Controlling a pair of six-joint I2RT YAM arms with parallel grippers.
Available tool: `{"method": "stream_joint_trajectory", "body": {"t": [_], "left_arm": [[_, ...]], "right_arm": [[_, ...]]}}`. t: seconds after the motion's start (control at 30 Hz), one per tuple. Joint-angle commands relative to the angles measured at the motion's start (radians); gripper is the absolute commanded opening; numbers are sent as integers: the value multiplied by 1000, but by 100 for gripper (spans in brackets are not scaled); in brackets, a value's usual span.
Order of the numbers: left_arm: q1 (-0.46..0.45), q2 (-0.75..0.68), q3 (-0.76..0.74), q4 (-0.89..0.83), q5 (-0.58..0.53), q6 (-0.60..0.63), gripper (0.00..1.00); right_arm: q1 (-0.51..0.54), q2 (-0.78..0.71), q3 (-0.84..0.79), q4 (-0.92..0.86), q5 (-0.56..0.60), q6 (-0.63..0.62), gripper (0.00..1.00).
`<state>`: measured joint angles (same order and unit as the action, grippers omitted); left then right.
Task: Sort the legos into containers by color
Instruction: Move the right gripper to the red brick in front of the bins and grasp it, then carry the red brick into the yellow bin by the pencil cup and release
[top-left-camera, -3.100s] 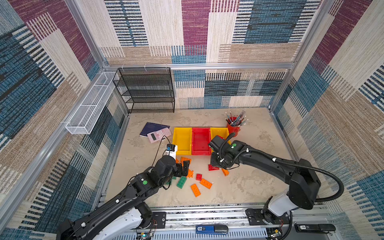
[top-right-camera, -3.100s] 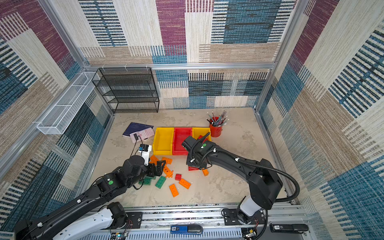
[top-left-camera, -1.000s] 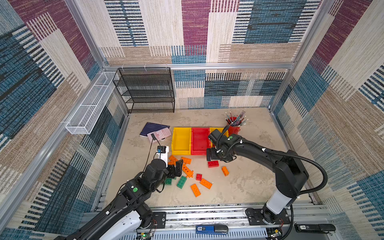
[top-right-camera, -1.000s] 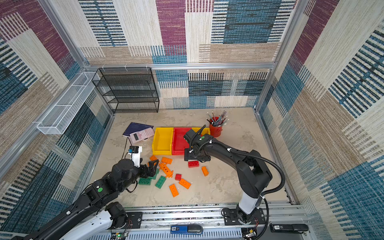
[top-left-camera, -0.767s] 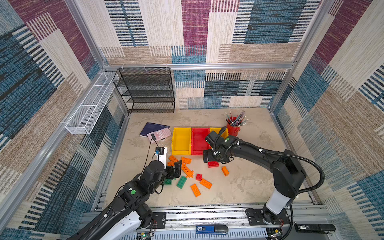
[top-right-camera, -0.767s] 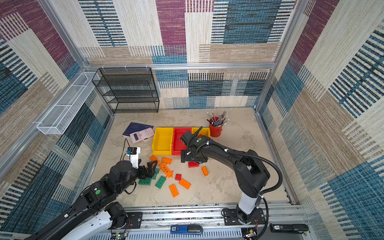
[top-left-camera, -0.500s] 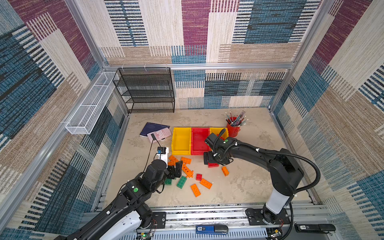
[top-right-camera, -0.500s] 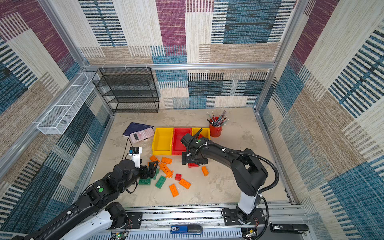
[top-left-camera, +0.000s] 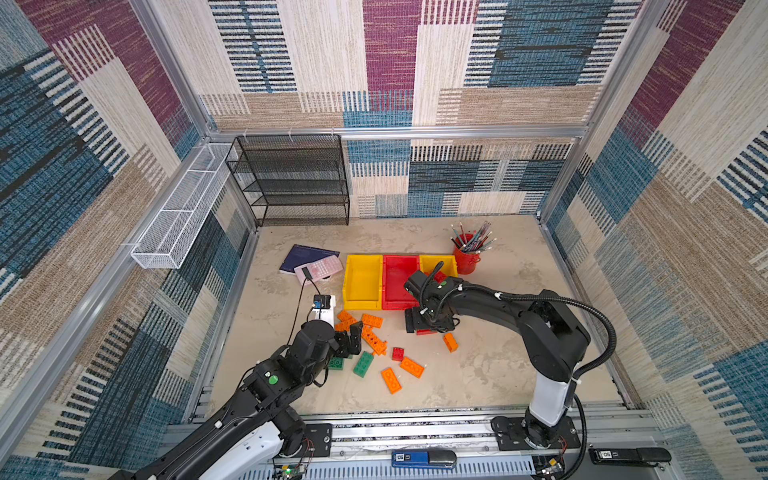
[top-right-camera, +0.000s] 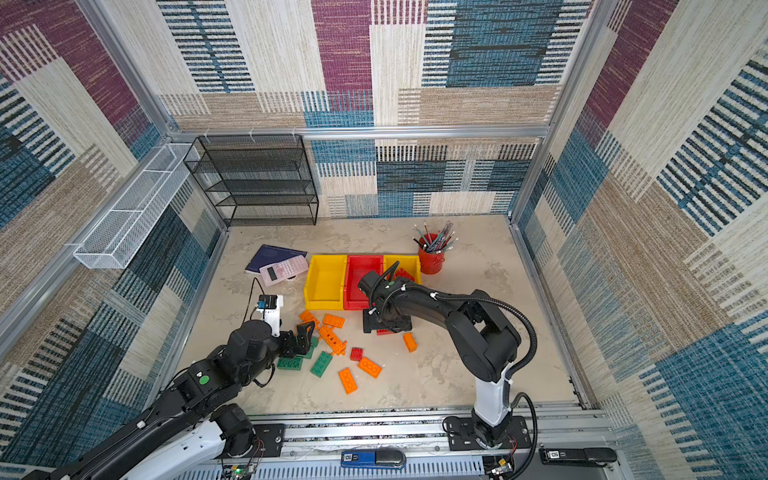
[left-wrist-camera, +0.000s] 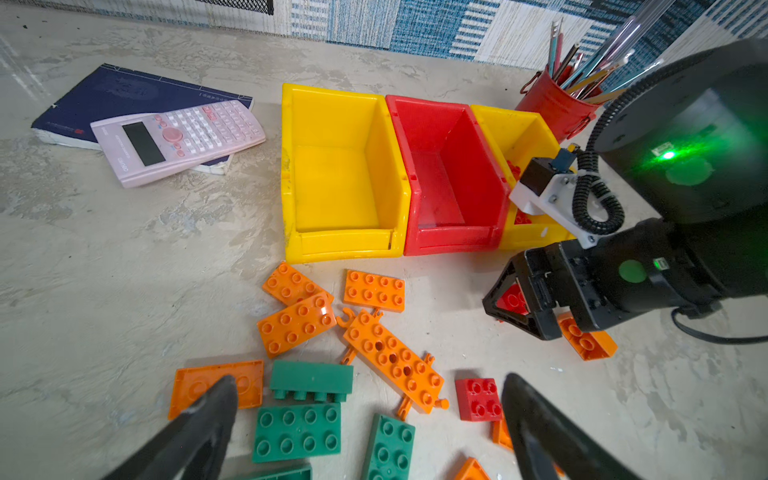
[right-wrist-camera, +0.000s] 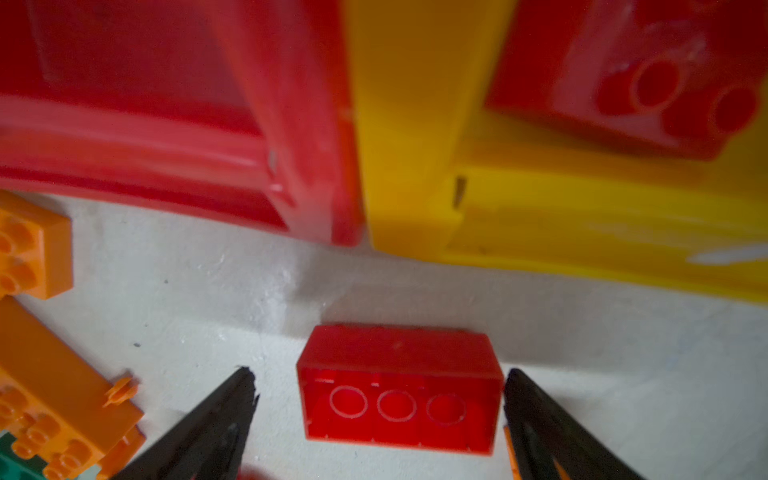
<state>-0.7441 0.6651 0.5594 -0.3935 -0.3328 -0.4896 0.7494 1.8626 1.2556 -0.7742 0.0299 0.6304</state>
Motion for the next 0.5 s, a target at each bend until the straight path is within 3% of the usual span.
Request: {"method": "stream_joint_trajectory", "body": {"t": [0.0,0.47], "left_arm": [[0,10,17,23,0,13,99],[0,-28,2,9,-9,-6,99]], "right_arm": [[1,9,-1,34,22,-4,92],[0,1,-34,39,24,2,60]]}}
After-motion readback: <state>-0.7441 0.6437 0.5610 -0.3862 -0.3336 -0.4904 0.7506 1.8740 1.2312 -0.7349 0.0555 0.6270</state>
